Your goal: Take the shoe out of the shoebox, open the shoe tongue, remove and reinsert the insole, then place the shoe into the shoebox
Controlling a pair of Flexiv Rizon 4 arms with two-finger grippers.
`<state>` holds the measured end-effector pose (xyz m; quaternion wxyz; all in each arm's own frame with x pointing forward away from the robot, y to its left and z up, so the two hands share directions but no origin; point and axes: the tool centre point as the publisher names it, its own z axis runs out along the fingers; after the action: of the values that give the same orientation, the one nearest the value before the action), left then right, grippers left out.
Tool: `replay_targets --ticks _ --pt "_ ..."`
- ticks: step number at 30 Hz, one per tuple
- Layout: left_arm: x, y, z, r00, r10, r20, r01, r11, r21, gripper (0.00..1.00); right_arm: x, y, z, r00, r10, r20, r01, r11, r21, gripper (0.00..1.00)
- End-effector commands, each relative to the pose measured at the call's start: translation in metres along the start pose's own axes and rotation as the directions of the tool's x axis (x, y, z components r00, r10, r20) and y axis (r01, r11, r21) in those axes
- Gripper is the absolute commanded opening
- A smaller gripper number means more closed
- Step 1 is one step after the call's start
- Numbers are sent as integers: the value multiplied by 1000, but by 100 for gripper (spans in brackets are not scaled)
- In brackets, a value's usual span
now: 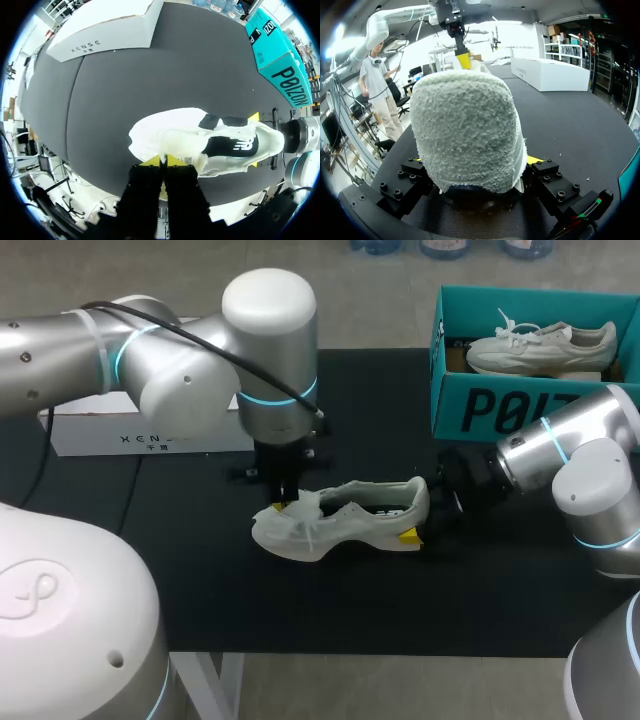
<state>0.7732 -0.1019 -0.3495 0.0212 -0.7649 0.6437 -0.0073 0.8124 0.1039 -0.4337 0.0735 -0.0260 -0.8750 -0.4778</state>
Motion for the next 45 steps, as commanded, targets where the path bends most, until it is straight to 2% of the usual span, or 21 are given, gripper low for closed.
replay_targets --ticks 1,4,5,6,10,14,16,19,21,23,25,27,42,43,44,45 --pt "2 -10 18 999 -15 34 17 999 -42 13 -1 -5 7 1000 2 1 -2 1000 2 0" --pt "-1 -12 27 999 -20 35 22 998 -60 44 -1 -5 7 1000 2 1 -2 1000 2 0" --pt "-1 -13 29 999 -21 36 23 998 -65 76 -1 -5 7 1000 2 1 -2 1000 2 0" --pt "0 -13 29 999 -24 29 26 997 -66 100 -1 -5 7 1000 2 1 -2 1000 2 0" --pt "1 -14 28 1000 -25 17 26 997 -67 100 -1 -5 7 1000 2 1 -2 1000 2 0" --pt "2 -14 13 1000 -4 -25 3 999 -39 100 -1 -5 7 1000 2 1 -2 1000 2 0" --pt "1 -15 4 998 28 -61 -29 1000 -13 100 -1 -5 7 1000 2 1 -2 1000 2 0" --pt "0 -23 -12 966 160 -202 -150 987 64 100 -1 -5 7 1000 2 1 -2 1000 2 0" --pt "0 -29 -18 901 316 -298 -306 949 80 100 -1 -5 7 1000 2 1 -2 1000 2 0" --pt "5 -36 -25 693 595 -408 -610 785 110 100 -1 -5 7 1000 2 1 -2 1000 2 0" --pt "8 -36 -29 466 775 -427 -802 574 167 100 -1 -5 7 1000 2 1 -2 1000 2 0" --pt "3 -43 -34 386 807 -447 -834 512 204 100 -1 -5 7 1000 2 1 -2 1000 2 0" --pt "3 -43 -34 386 807 -447 -834 512 204 100 -1 -5 7 1000 2 1 -2 1000 2 0" --pt "11 -52 -39 324 837 -441 -870 447 208 100 -1 -5 7 1000 2 1 -2 1000 2 0" --pt "15 -59 -43 314 846 -432 -868 440 231 100 -1 -5 7 1000 2 1 -2 1000 2 0" --pt "21 -64 -50 297 865 -405 -898 397 189 100 -1 -5 7 1000 2 1 -2 1000 2 0"
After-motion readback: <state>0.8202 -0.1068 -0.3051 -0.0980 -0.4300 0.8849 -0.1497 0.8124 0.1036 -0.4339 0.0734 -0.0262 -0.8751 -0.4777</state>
